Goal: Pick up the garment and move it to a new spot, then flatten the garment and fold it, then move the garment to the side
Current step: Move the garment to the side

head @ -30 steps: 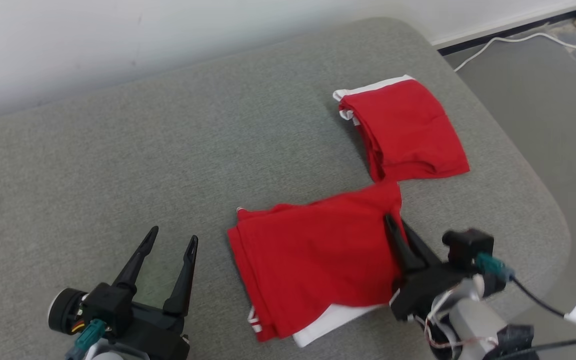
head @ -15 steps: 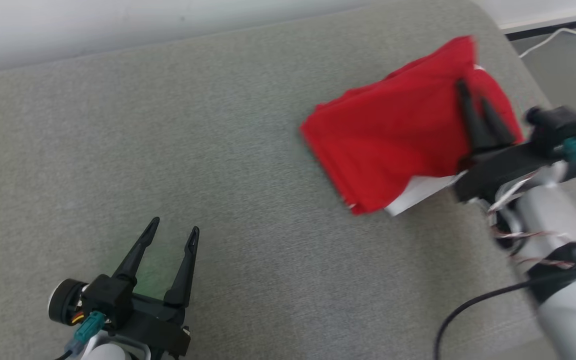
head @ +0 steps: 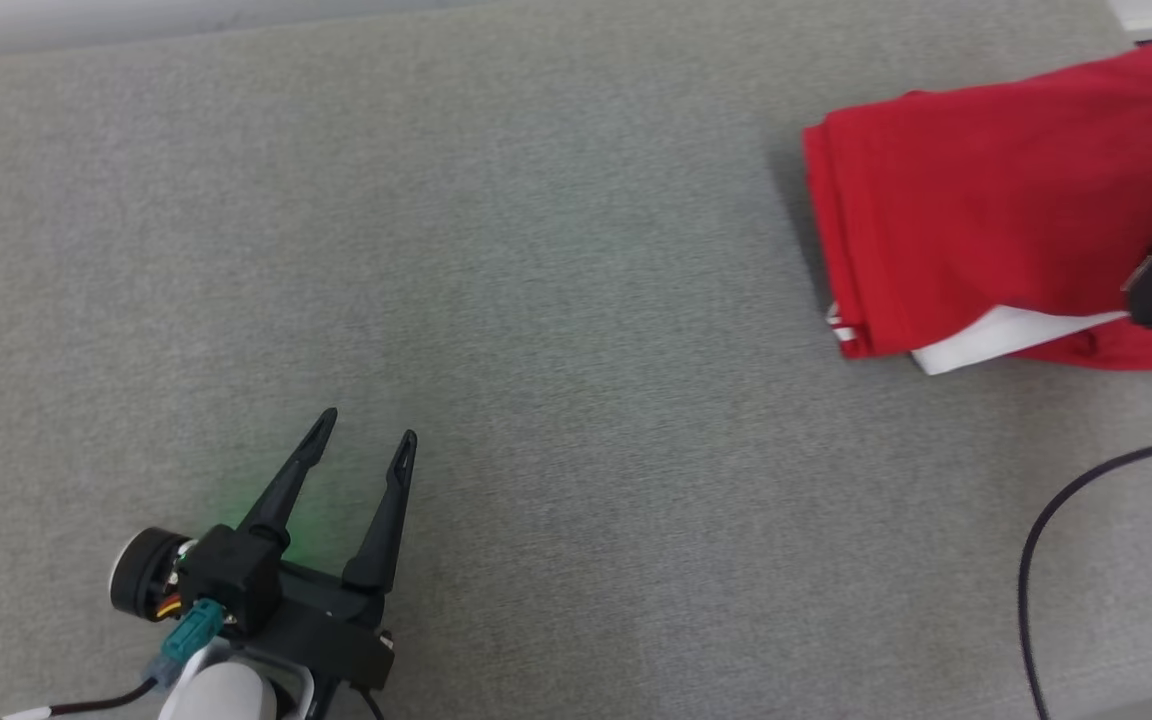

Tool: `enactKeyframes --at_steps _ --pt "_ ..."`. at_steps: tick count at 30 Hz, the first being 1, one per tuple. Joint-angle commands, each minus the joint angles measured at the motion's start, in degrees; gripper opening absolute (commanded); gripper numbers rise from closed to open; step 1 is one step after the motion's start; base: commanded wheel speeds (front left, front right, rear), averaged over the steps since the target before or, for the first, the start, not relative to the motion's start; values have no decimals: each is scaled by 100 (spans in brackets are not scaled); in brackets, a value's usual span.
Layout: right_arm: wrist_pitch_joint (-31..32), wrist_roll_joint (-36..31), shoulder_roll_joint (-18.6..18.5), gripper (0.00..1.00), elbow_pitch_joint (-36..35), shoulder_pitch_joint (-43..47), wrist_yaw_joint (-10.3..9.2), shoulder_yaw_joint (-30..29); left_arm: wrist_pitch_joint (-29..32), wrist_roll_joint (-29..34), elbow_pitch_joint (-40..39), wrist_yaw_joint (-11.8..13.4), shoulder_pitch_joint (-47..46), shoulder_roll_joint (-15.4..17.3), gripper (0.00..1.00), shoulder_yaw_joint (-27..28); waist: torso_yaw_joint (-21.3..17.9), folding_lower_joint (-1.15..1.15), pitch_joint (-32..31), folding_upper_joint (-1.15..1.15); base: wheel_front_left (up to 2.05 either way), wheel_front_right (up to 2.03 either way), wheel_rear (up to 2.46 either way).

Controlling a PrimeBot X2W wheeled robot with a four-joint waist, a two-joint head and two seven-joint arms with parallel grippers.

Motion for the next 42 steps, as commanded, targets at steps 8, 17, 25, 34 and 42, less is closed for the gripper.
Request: enactKeyframes --at_steps 8,17,25,34,42 --pt "-4 -1089 -194 100 941 -360 -1 -948 -21 33 20 15 -149 10 100 -1 392 -1 177 -1 0 0 0" --pt "-4 -2069 674 100 -459 769 -3 -1914 -21 -4 58 160 126 -85 100 141 643 -1 -260 -1 0 0 0" --pt "-5 -1822 1316 100 -1643 2144 -3 -1993 -21 -102 129 427 471 -153 100 483 987 -1 -796 -1 0 0 0" --pt "-5 -1782 1832 100 -2244 3416 -3 -1724 -21 8 341 624 1060 -177 100 776 1356 -1 -1400 -1 0 0 0" --pt "-5 -1651 2007 100 -2312 3928 -3 -1442 -21 -20 435 665 1451 -181 100 1012 1378 -1 -1820 -1 0 0 0"
